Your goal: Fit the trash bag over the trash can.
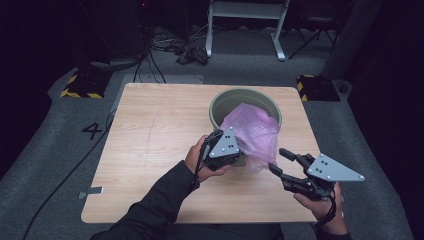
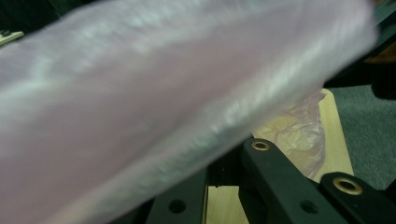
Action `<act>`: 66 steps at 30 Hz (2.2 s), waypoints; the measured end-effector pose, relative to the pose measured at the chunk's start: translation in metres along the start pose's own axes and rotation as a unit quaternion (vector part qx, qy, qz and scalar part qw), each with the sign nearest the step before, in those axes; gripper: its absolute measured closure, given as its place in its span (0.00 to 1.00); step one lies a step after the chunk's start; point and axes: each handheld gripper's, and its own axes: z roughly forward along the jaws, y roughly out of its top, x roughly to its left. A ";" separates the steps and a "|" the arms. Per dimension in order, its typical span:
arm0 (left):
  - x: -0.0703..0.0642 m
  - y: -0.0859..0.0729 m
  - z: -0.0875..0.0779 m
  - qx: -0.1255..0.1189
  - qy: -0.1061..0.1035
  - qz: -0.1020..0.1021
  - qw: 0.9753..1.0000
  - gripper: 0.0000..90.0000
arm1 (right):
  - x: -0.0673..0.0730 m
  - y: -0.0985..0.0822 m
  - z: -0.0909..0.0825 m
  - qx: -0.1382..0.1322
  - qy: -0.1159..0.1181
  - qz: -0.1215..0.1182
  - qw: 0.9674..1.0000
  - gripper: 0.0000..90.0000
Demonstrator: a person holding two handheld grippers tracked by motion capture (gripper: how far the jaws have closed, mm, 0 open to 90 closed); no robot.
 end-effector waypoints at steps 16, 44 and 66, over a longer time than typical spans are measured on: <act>-0.002 -0.005 0.000 0.018 -0.001 0.019 1.000 1.00 | 0.015 0.032 0.005 0.017 -0.045 -0.071 0.996 0.99; 0.017 -0.052 -0.059 0.026 0.024 -0.012 0.999 1.00 | -0.057 -0.003 0.005 0.027 -0.156 0.101 0.982 1.00; 0.022 -0.042 -0.059 0.018 0.041 -0.001 0.999 1.00 | -0.019 0.027 0.019 0.026 -0.083 -0.089 0.992 0.67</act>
